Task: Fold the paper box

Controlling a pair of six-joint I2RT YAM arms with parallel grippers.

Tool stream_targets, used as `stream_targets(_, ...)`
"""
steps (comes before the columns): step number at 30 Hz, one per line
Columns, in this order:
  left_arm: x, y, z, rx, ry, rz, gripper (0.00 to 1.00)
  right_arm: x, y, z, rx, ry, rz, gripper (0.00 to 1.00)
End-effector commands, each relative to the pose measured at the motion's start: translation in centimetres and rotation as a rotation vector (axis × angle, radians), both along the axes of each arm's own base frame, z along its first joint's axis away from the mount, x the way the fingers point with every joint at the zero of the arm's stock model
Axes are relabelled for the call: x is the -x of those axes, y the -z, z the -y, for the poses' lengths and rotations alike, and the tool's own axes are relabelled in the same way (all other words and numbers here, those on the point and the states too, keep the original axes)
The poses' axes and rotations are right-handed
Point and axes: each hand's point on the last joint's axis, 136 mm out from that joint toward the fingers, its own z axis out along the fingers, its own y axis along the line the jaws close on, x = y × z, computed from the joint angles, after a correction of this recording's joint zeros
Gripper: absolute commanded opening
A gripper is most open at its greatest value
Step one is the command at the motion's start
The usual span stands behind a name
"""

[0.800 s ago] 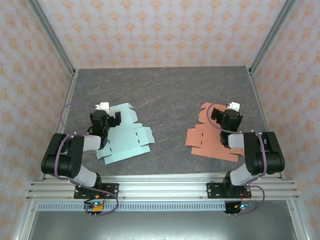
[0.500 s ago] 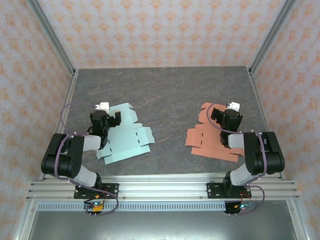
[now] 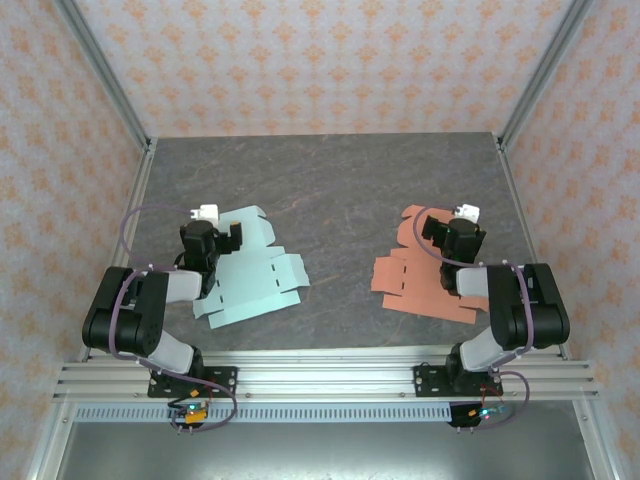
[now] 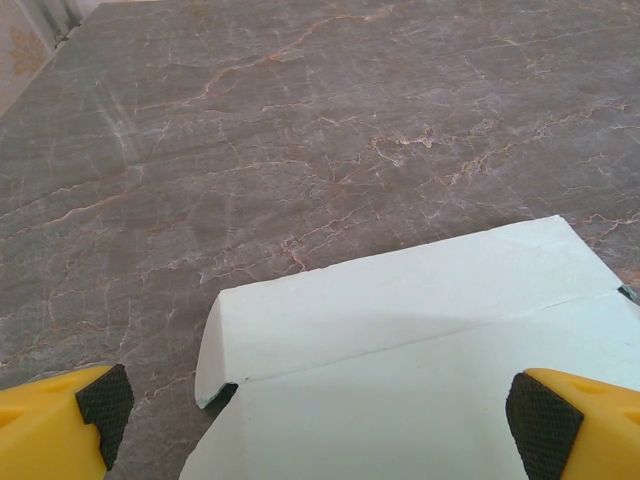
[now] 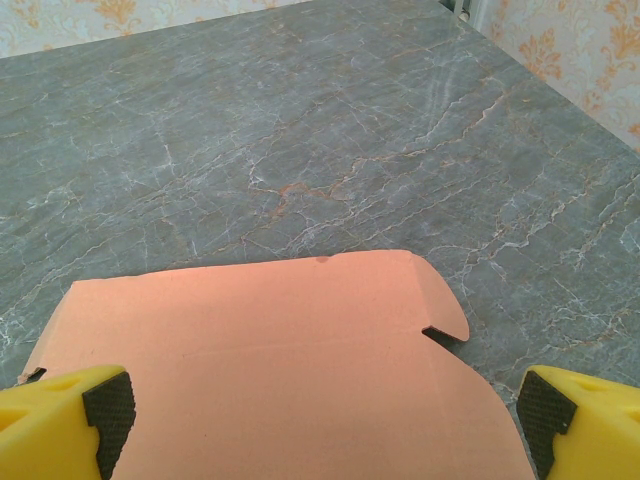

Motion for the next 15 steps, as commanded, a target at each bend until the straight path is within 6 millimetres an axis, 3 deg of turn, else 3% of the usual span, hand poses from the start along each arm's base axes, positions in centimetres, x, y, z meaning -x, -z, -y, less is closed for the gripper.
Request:
stream_targets(1, -0.8, -1.8, -0.6, 0.003, -0.025, 0.054, 1.0, -0.1, -0.8, 0.1, -0.003, 0.019, 0.037, 0.99)
stream_targets(6, -0.8, -2.2, -0.8, 0.0, -0.043, 0.065, 1.0, 1.1, -2.1, 0.4, -0.002, 0.041, 0.122, 0.99)
stream_targets(10, -0.2, -6.1, -1.4, -0.034, -0.117, 0.028, 1.0, 2.6, -6.0, 1.1, -0.023, 0.093, 0.116, 0.99)
stream_targets(11, 0.2, -7.2, -1.9, 0.001, -0.168, 0.035, 1.0, 2.9, -6.7, 1.7, -0.07, 0.157, 0.096, 0.99)
stream_targets(13, 1.6, -9.9, -4.0, 0.136, -0.387, 0.065, 1.0, 3.4, -10.5, 3.5, -0.193, 0.338, 0.112, 0.99)
stream_targets(15, 5.0, -10.3, -6.5, 0.277, -0.701, 0.023, 1.0, 2.3, -11.6, 2.7, -0.248, 0.307, 0.083, 0.99)
